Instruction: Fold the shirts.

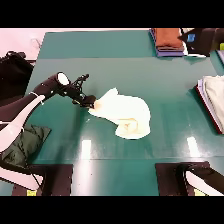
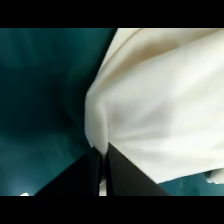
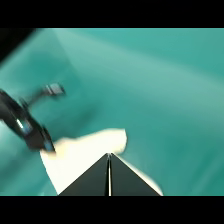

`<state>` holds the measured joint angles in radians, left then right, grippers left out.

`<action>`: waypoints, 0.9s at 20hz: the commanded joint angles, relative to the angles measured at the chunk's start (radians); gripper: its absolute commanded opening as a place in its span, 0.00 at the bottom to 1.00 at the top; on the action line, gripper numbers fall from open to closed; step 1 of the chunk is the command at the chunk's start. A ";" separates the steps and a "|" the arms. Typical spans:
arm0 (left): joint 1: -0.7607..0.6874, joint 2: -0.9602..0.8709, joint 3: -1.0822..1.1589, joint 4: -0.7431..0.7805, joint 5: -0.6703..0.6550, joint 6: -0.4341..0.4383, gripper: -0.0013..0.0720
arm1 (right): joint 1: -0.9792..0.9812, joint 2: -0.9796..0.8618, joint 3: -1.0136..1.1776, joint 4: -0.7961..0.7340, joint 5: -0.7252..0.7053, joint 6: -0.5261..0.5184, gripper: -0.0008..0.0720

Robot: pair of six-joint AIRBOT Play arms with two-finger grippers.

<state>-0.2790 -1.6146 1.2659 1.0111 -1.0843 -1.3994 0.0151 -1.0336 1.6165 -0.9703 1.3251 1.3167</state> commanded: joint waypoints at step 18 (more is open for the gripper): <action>0.001 0.063 0.126 -0.024 0.005 0.038 0.05 | 0.047 -0.355 -0.832 0.146 -0.346 -0.019 0.37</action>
<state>-0.2783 -1.5528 1.3911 0.9874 -1.0740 -1.3590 -0.0082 -1.3338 0.7479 -0.8204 1.0622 1.3014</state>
